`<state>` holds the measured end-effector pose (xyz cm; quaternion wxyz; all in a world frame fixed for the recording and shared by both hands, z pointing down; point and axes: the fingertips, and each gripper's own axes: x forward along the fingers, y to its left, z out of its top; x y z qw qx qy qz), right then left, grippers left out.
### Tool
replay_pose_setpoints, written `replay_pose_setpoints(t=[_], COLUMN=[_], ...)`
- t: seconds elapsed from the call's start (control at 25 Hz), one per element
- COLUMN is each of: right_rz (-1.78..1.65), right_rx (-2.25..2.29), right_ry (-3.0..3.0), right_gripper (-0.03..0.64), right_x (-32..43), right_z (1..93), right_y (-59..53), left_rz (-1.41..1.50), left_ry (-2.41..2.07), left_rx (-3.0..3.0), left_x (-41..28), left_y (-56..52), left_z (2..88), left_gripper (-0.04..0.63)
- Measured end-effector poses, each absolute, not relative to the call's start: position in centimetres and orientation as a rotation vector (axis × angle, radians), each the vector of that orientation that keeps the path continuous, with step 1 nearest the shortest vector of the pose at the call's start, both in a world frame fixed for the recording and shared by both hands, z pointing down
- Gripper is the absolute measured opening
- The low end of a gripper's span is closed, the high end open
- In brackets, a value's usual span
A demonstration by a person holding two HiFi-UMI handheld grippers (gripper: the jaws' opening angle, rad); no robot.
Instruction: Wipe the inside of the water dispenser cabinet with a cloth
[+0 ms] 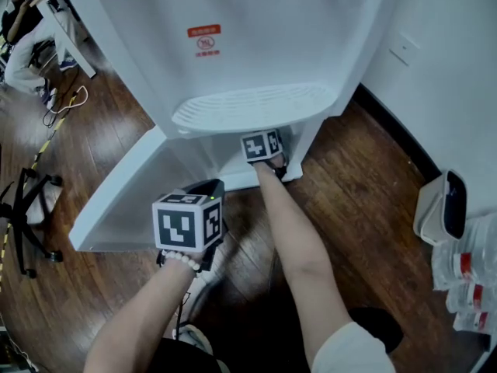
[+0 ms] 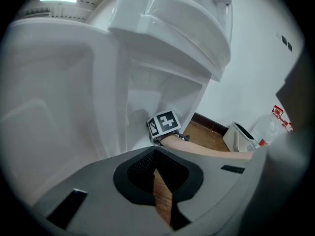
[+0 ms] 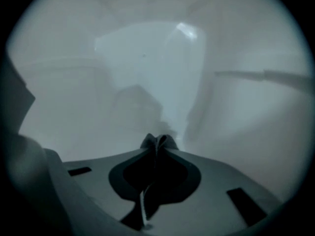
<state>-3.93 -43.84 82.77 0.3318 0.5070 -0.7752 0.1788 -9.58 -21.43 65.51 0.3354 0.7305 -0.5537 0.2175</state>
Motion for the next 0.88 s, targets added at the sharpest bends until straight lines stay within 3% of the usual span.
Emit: replay_pose_setpoints(t=[0.4,0.52,0.68,0.88], right_rz=[1.139,0.992,0.400,0.427], right_rx=[0.750,0.804,1.023,0.896], right_ry=[-2.093,-2.140,-2.215,-2.306], right_gripper=[0.029,0.029,0.029,0.029], right_x=[-11.1,-11.1,-11.1,-15.4], right_z=[85.1,84.4,82.0,81.6], right_y=[-35.4,-37.0,-43.2,-40.7], left_rz=[0.581,0.582,0.588,0.593], left_ry=[-1.484,-1.485,-1.498,-1.522], left_rx=[1.836,1.838,1.848,1.856], left_x=[-11.9,-11.7,-11.8,-12.7], left_y=[-22.5,-22.4,-21.9,-20.8], left_z=[67.7,67.6,66.7,65.4], left_gripper=[-0.002,-0.003,-0.002,-0.003])
